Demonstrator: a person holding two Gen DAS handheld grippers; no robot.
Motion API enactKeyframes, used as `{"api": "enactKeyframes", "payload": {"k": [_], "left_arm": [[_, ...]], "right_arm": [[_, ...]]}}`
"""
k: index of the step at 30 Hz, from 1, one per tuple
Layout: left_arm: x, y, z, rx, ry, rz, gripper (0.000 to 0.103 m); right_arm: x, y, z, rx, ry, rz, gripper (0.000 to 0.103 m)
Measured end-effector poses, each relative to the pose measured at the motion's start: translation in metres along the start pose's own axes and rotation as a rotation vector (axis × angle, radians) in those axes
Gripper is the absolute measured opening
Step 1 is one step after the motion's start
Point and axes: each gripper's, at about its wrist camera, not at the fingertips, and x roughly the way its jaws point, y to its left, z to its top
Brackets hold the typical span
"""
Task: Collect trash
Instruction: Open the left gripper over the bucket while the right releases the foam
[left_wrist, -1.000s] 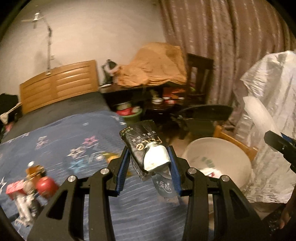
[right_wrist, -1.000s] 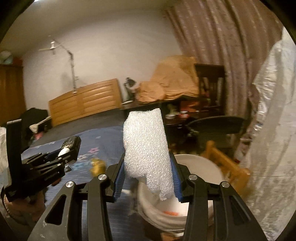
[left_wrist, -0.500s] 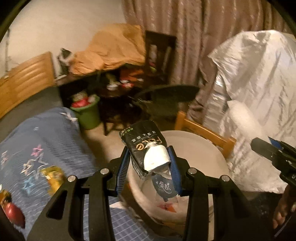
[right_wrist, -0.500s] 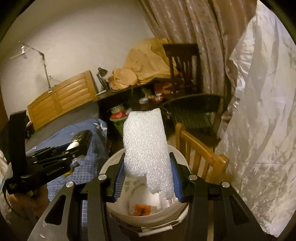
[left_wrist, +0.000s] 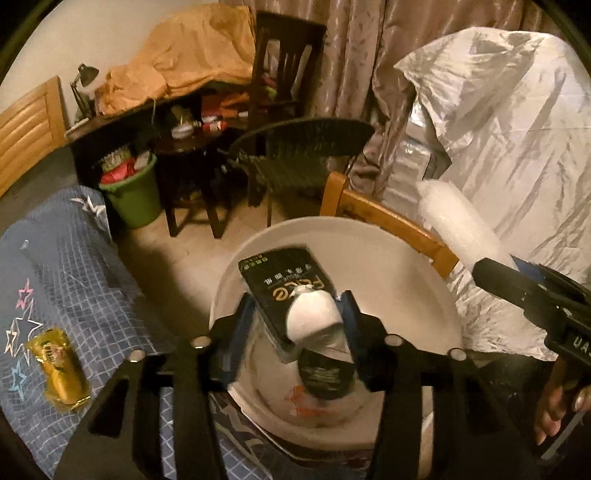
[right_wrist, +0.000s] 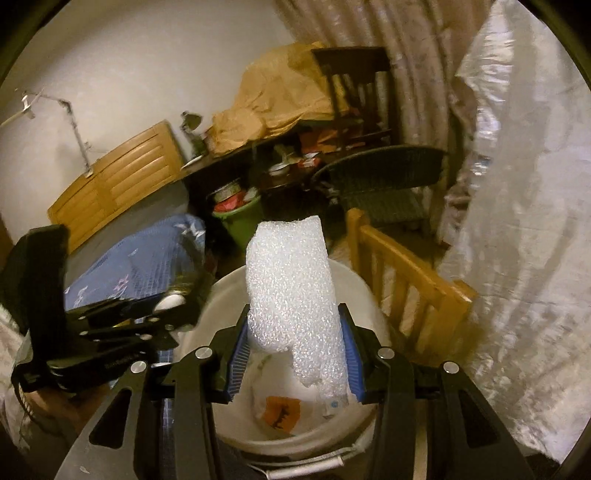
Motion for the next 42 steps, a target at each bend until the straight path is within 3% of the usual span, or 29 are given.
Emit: {"api": "enactKeyframes", "payload": {"k": [1, 2, 5, 8, 10, 13, 17, 19, 20, 23, 25, 27, 29, 32, 34, 40, 42], "left_arm": [[0.002, 0.003, 0.001, -0.012, 0.0, 0.03, 0.068], [0.002, 0.008, 0.002, -0.024, -0.007, 0.036, 0.068], [-0.002, 0.024, 0.003, -0.063, -0.014, 0.043, 0.068], [-0.008, 0.041, 0.001, -0.104, -0.033, 0.086, 0.068], [-0.009, 0.049, -0.004, -0.135, -0.069, 0.137, 0.068], [0.005, 0.056, -0.009, -0.165, -0.075, 0.281, 0.068], [0.027, 0.062, -0.016, -0.278, -0.04, 0.141, 0.068], [0.028, 0.052, -0.019, -0.278, -0.095, 0.097, 0.068], [0.025, 0.047, -0.019, -0.262, -0.137, 0.066, 0.068], [0.024, 0.028, -0.015, -0.154, -0.18, -0.064, 0.068], [0.032, 0.009, -0.014, -0.024, -0.175, -0.048, 0.063], [0.032, -0.001, -0.011, 0.052, -0.217, -0.014, 0.063], [0.031, -0.01, -0.014, 0.1, -0.263, -0.018, 0.063], [0.041, -0.026, -0.019, 0.196, -0.23, 0.021, 0.063], [0.036, -0.03, -0.021, 0.202, -0.25, 0.045, 0.061], [0.018, -0.022, -0.027, 0.202, -0.229, 0.119, 0.056], [0.009, -0.023, -0.029, 0.2, -0.265, 0.136, 0.056]], "right_arm": [[0.006, 0.001, 0.001, -0.007, 0.003, -0.012, 0.056], [0.012, 0.0, 0.002, -0.004, -0.002, -0.03, 0.068], [0.016, 0.002, 0.002, -0.003, -0.027, -0.03, 0.069], [0.009, -0.001, -0.001, -0.013, -0.104, -0.083, 0.069], [0.008, -0.007, -0.006, 0.004, -0.14, -0.123, 0.076], [0.006, -0.023, -0.016, 0.092, -0.169, -0.176, 0.083], [0.008, -0.033, -0.03, 0.13, -0.337, -0.379, 0.09], [0.019, -0.027, -0.032, 0.079, -0.41, -0.499, 0.091], [0.028, -0.023, -0.034, 0.041, -0.462, -0.622, 0.092], [0.051, -0.027, -0.036, 0.061, -0.506, -0.796, 0.098], [0.063, -0.032, -0.036, 0.101, -0.492, -0.851, 0.098], [0.069, -0.028, -0.038, 0.113, -0.503, -0.943, 0.098], [0.074, -0.023, -0.036, 0.096, -0.518, -0.965, 0.098], [0.083, -0.017, -0.032, 0.085, -0.469, -0.993, 0.098], [0.092, -0.013, -0.027, 0.088, -0.395, -1.003, 0.098], [0.089, 0.007, -0.024, 0.038, -0.345, -0.948, 0.098], [0.088, 0.015, -0.03, 0.011, -0.36, -0.946, 0.098]]}}
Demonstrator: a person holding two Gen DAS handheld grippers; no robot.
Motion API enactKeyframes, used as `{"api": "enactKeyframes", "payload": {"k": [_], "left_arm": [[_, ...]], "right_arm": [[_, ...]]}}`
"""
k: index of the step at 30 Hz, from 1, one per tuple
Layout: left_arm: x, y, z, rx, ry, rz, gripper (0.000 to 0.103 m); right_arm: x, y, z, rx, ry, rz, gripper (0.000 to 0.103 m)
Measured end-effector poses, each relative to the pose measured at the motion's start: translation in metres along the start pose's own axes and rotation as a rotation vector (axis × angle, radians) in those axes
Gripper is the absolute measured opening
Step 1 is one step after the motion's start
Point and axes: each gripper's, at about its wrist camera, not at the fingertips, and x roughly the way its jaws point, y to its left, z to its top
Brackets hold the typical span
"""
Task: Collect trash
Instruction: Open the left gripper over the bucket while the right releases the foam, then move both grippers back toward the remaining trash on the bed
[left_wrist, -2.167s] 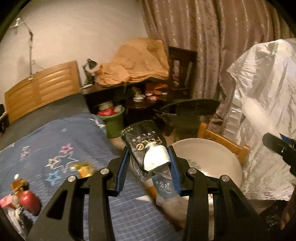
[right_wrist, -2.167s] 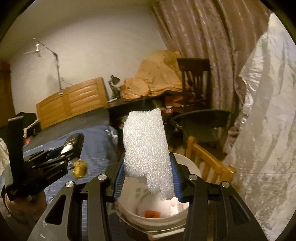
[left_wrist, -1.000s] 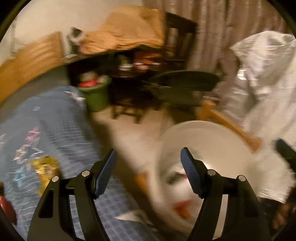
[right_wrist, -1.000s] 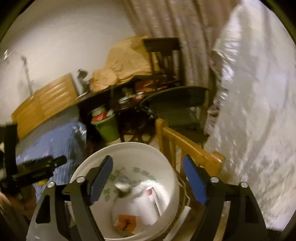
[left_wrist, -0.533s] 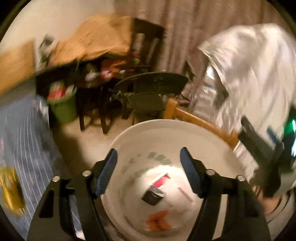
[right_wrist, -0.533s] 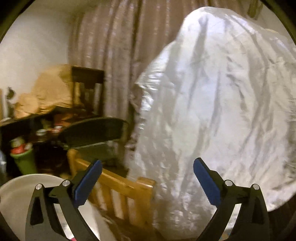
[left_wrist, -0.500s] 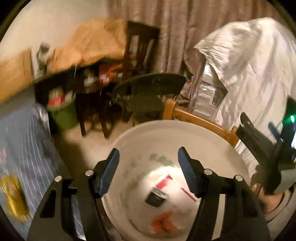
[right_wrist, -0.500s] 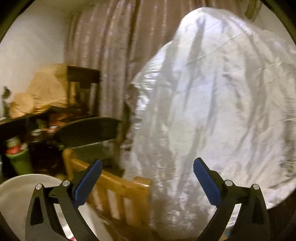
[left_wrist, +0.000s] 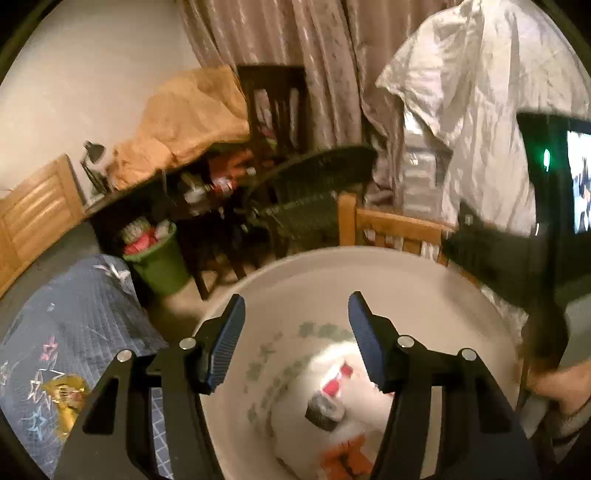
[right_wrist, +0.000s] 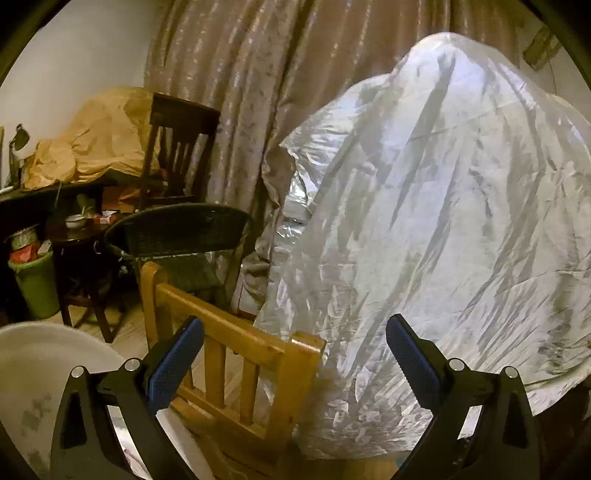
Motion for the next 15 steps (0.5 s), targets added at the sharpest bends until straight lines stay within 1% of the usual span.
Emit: {"api": "enactKeyframes", "payload": {"k": [1, 3, 4, 5, 6, 7, 9, 10, 11, 12, 14, 15], "left_arm": [[0.0, 0.001, -0.001, -0.002, -0.006, 0.003, 0.056], [0.005, 0.006, -0.004, -0.017, 0.02, -0.023, 0.056], [0.007, 0.013, -0.006, -0.055, 0.038, -0.05, 0.054], [0.003, 0.02, -0.006, -0.095, 0.029, -0.065, 0.052], [-0.006, 0.027, -0.005, -0.142, -0.005, -0.07, 0.051], [-0.021, 0.037, -0.003, -0.197, -0.055, -0.058, 0.051], [-0.049, 0.053, 0.001, -0.276, -0.121, -0.052, 0.051], [-0.072, 0.065, -0.001, -0.321, -0.165, -0.047, 0.051], [-0.09, 0.073, -0.004, -0.349, -0.193, -0.034, 0.051], [-0.116, 0.086, -0.01, -0.381, -0.22, -0.016, 0.052], [-0.153, 0.101, -0.023, -0.417, -0.246, 0.022, 0.056], [-0.172, 0.109, -0.031, -0.43, -0.257, 0.051, 0.061]], "right_arm": [[-0.003, -0.001, -0.001, 0.002, -0.007, -0.001, 0.098], [-0.004, -0.006, -0.003, 0.031, 0.009, 0.013, 0.098], [-0.004, -0.007, -0.004, 0.038, 0.008, 0.023, 0.098], [-0.004, -0.01, -0.005, 0.06, 0.005, 0.046, 0.098], [-0.004, -0.012, -0.006, 0.082, 0.0, 0.069, 0.098], [-0.005, -0.016, -0.007, 0.099, -0.009, 0.087, 0.098], [-0.006, -0.023, -0.006, 0.123, -0.016, 0.115, 0.098], [-0.008, -0.027, -0.006, 0.127, -0.022, 0.12, 0.098], [-0.012, -0.032, -0.005, 0.129, -0.036, 0.127, 0.098], [-0.016, -0.037, -0.004, 0.132, -0.049, 0.132, 0.098], [-0.029, -0.051, -0.002, 0.133, -0.074, 0.13, 0.098], [-0.038, -0.059, -0.001, 0.137, -0.094, 0.13, 0.098]]}}
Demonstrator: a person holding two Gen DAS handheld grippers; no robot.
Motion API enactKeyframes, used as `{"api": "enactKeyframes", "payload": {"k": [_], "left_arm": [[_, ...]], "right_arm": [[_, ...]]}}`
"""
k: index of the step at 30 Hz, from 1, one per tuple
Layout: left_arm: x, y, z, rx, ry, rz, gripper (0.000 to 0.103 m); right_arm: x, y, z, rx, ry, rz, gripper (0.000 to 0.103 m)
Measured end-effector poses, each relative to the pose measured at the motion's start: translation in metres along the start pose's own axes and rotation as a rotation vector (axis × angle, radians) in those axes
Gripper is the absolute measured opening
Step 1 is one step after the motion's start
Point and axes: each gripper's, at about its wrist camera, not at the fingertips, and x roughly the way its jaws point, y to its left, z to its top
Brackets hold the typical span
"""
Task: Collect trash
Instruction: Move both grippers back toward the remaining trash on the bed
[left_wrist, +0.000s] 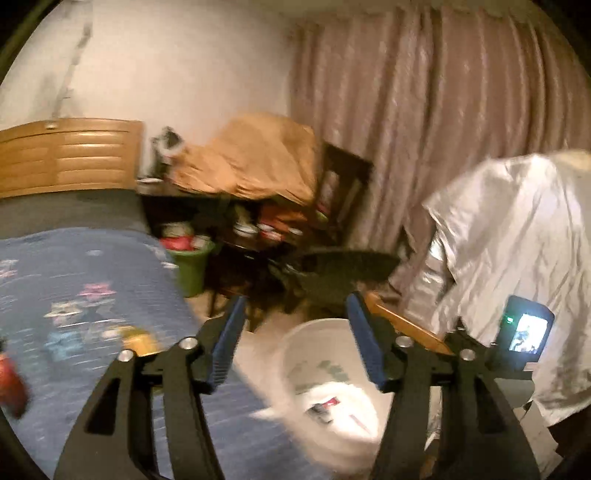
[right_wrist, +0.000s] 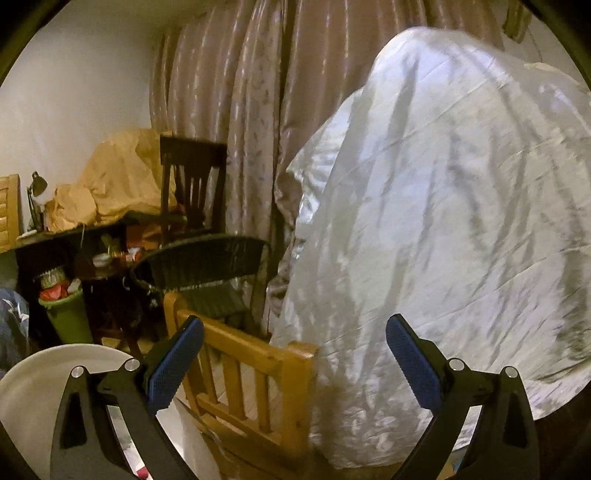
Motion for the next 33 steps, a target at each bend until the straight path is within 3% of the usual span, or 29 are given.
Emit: {"api": "enactKeyframes", "payload": {"k": [4, 6, 10, 13, 15, 18, 25, 29, 33], "left_arm": [[-0.087, 0.043, -0.008, -0.023, -0.063, 0.184, 0.068], [-0.122, 0.062, -0.015, -0.035, -0.084, 0.284, 0.07], [-0.198, 0.106, -0.028, -0.126, -0.109, 0.511, 0.075], [-0.243, 0.13, -0.037, -0.181, -0.141, 0.645, 0.081], [-0.265, 0.14, -0.043, -0.185, -0.161, 0.721, 0.083], [-0.292, 0.157, -0.051, -0.186, -0.132, 0.824, 0.084], [-0.315, 0.201, -0.081, -0.318, -0.022, 0.847, 0.084], [-0.314, 0.223, -0.109, -0.394, 0.064, 0.829, 0.084], [-0.312, 0.243, -0.127, -0.451, 0.123, 0.823, 0.077]], "right_arm": [[-0.06, -0.031, 0.014, 0.067, -0.065, 0.073, 0.098], [-0.1, -0.04, 0.021, 0.107, -0.112, 0.155, 0.098], [-0.177, -0.036, 0.027, 0.138, -0.194, 0.376, 0.098], [-0.229, -0.01, 0.026, 0.097, -0.232, 0.615, 0.098], [-0.249, 0.008, 0.022, 0.079, -0.217, 0.704, 0.098], [-0.272, 0.048, 0.008, 0.014, -0.091, 0.891, 0.098], [-0.339, 0.14, -0.046, -0.259, 0.191, 1.128, 0.098], [-0.365, 0.178, -0.074, -0.373, 0.305, 1.214, 0.098], [-0.39, 0.217, -0.096, -0.462, 0.382, 1.339, 0.098]]}}
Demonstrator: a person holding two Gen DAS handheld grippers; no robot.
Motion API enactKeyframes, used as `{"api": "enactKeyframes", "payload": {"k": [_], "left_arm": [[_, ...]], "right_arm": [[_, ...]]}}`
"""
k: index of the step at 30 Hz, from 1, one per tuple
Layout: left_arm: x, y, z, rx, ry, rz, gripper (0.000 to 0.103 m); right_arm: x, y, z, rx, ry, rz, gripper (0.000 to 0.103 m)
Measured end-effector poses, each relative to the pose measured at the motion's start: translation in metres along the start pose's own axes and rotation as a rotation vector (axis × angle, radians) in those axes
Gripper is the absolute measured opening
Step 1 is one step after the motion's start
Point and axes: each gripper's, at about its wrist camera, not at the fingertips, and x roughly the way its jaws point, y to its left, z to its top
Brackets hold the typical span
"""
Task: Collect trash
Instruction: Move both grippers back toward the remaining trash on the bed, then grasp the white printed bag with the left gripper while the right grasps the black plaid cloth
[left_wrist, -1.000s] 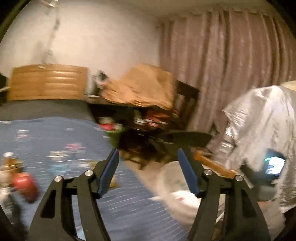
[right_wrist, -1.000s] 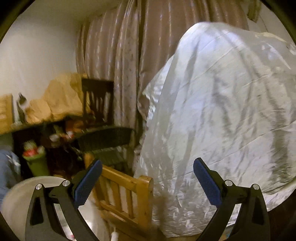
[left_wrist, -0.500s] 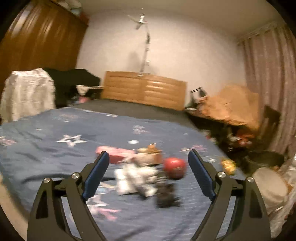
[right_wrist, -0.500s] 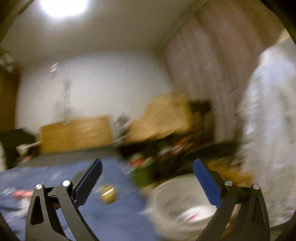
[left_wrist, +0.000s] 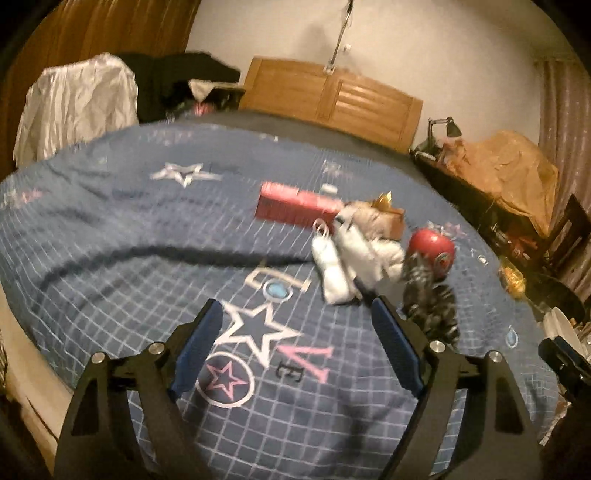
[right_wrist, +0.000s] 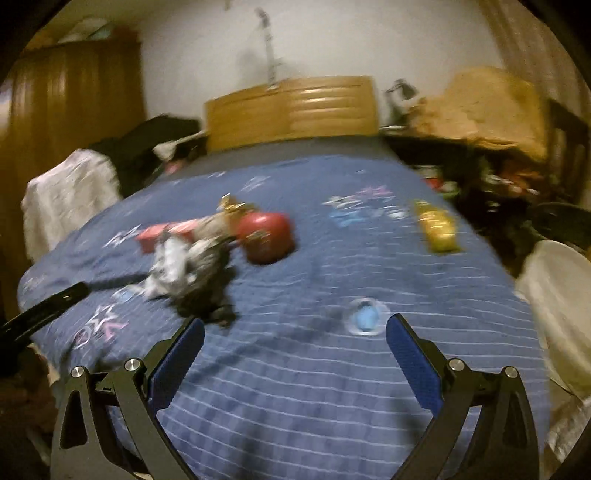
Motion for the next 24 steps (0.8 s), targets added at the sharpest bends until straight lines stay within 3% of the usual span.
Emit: {"api": "enactKeyframes", "payload": {"k": [2, 4, 7, 12, 15, 17, 19, 21, 24], "left_arm": [[0.008, 0.009, 0.001, -0.022, 0.018, -0.003, 0.072], [0.013, 0.018, 0.002, -0.043, 0.032, -0.015, 0.061], [0.017, 0.026, 0.005, -0.068, 0.047, -0.034, 0.057], [0.025, 0.028, 0.014, -0.082, 0.039, -0.05, 0.057], [0.03, 0.026, 0.015, -0.08, 0.04, -0.05, 0.057], [0.032, 0.024, 0.013, -0.078, 0.053, -0.045, 0.056], [0.033, 0.022, 0.012, -0.072, 0.062, -0.047, 0.057], [0.032, 0.016, 0.013, -0.062, 0.061, -0.05, 0.057], [0.032, 0.009, 0.015, -0.046, 0.058, -0.059, 0.057]], "right_arm": [[0.019, 0.014, 0.009, -0.043, 0.013, 0.04, 0.097], [0.035, 0.024, 0.016, -0.066, 0.029, 0.088, 0.09], [0.068, 0.036, 0.032, -0.062, 0.078, 0.147, 0.083], [0.115, 0.048, 0.047, -0.042, 0.145, 0.194, 0.082], [0.144, 0.053, 0.051, -0.025, 0.203, 0.209, 0.076], [0.167, 0.057, 0.049, -0.021, 0.283, 0.211, 0.074], [0.179, 0.058, 0.044, -0.012, 0.343, 0.23, 0.067], [0.176, 0.055, 0.044, 0.008, 0.336, 0.273, 0.045], [0.167, 0.048, 0.039, 0.04, 0.334, 0.301, 0.04]]}}
